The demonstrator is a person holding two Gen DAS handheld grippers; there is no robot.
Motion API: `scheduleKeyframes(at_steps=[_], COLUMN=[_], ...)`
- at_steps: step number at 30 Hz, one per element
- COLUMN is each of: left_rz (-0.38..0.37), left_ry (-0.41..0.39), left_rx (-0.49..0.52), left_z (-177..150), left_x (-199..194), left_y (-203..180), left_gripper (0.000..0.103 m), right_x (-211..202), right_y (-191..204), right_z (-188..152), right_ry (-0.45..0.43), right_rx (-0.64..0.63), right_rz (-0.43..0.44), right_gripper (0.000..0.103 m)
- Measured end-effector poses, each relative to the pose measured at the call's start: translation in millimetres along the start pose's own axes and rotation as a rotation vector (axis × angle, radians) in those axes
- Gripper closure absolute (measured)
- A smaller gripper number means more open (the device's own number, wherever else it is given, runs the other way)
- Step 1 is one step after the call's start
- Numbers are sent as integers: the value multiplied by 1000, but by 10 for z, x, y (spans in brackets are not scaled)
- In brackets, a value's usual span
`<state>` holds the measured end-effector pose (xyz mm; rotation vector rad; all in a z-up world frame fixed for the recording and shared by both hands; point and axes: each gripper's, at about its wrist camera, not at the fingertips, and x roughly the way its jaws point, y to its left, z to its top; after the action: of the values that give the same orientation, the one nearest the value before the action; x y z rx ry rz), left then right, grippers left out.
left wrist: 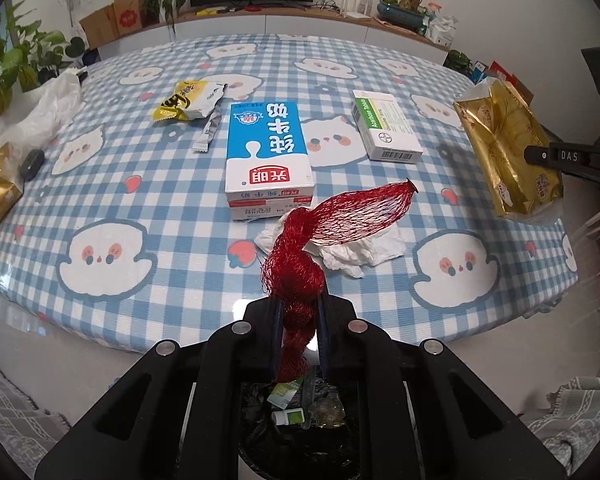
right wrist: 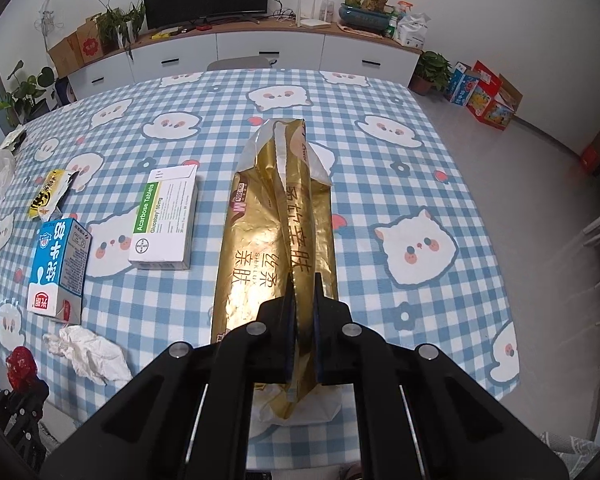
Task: Collect trash
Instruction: 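Carry the red net and gold foil bag with both tools over the bin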
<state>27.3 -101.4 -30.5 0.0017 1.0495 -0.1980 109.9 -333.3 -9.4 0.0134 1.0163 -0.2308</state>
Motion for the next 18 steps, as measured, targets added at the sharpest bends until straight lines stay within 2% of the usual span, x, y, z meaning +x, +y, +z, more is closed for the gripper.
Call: scheduleKeyframes(at_steps=[11, 18], left_rz=[-18, -26], left_ry=[-13, 8], left_rx=[1, -1], left_z=[-315, -618], left_x=[-423, -473], left_y=[-94, -185], left_gripper=[90, 90], right_x=[-761, -958], right_y=[-297, -427], right_z=[-653, -1252], right_ry=[-49, -65], right_rx=[26, 21], right_rz=[14, 34], right_gripper=[98, 98])
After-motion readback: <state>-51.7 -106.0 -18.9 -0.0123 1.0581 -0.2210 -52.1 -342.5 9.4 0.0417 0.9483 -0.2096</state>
